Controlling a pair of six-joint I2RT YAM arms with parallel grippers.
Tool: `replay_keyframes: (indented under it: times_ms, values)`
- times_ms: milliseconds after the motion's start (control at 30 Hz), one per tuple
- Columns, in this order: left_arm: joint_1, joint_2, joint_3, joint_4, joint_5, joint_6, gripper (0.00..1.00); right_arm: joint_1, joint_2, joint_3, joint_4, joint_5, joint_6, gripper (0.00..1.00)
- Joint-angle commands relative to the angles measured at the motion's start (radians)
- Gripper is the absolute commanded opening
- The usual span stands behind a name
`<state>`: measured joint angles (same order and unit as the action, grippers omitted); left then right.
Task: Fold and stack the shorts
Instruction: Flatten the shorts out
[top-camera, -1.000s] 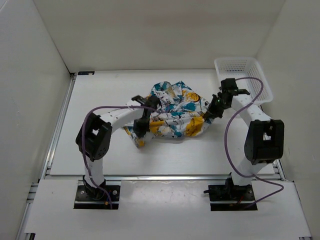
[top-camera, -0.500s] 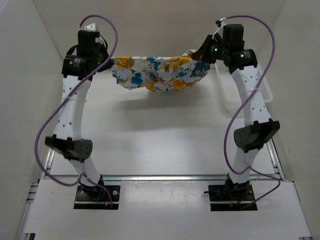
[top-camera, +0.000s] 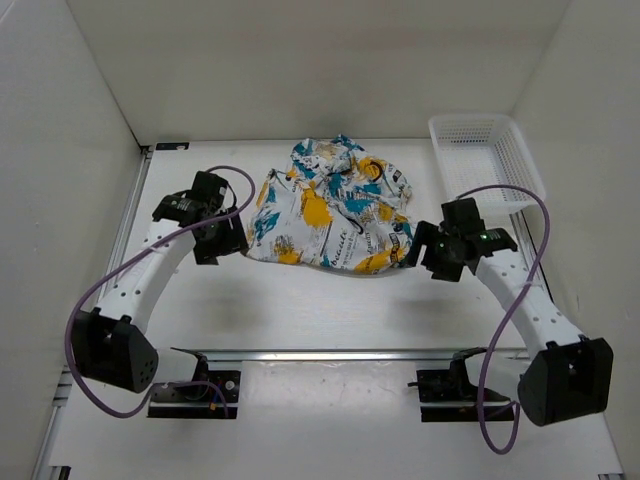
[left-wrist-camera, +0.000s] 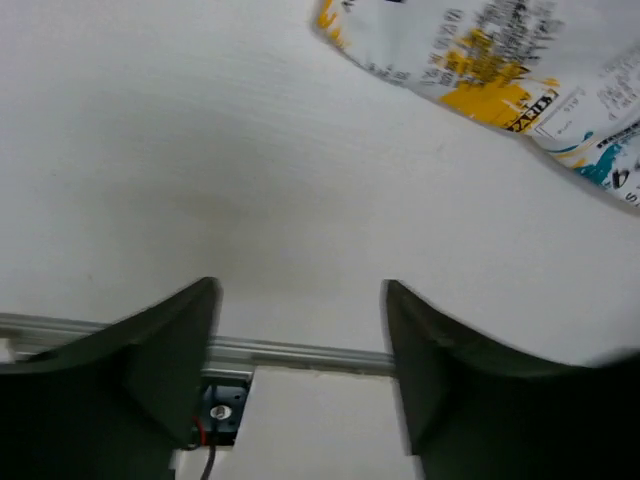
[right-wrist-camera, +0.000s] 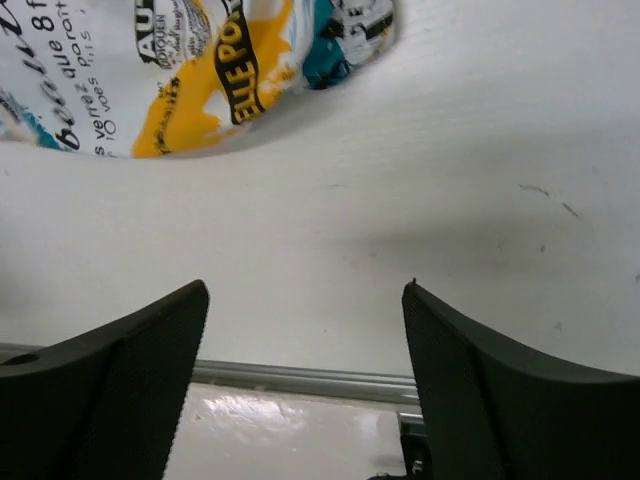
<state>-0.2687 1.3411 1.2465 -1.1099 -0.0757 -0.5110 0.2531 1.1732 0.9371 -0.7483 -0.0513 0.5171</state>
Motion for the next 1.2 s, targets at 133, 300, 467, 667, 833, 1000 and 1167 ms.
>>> replay_keyframes:
  times_ms: [133,300,467,667,833,1000,1167]
  values:
    - [-0.004,-0.040,0.057,0.041,0.051,-0.052,0.10,-0.079,-0.066,0.055,0.017,0.029,0.035,0.38]
    - [-0.024,0.047,0.010,0.096,0.126,-0.118,0.63,-0.277,0.019,-0.062,0.148,-0.342,0.079,0.45]
    - [0.008,0.191,-0.102,0.238,0.278,-0.208,1.00,-0.382,0.097,-0.196,0.329,-0.620,0.168,0.79]
    - [0.052,0.355,-0.072,0.378,0.324,-0.228,1.00,-0.416,0.209,-0.207,0.444,-0.671,0.228,0.86]
    - [0.052,0.486,0.047,0.378,0.313,-0.204,1.00,-0.416,0.357,-0.207,0.570,-0.680,0.310,0.84]
    - [0.062,0.556,0.116,0.378,0.304,-0.184,0.27,-0.407,0.411,-0.186,0.583,-0.654,0.345,0.80]
    - [0.114,0.556,0.188,0.357,0.313,-0.162,0.11,-0.339,0.468,-0.127,0.520,-0.573,0.333,0.78]
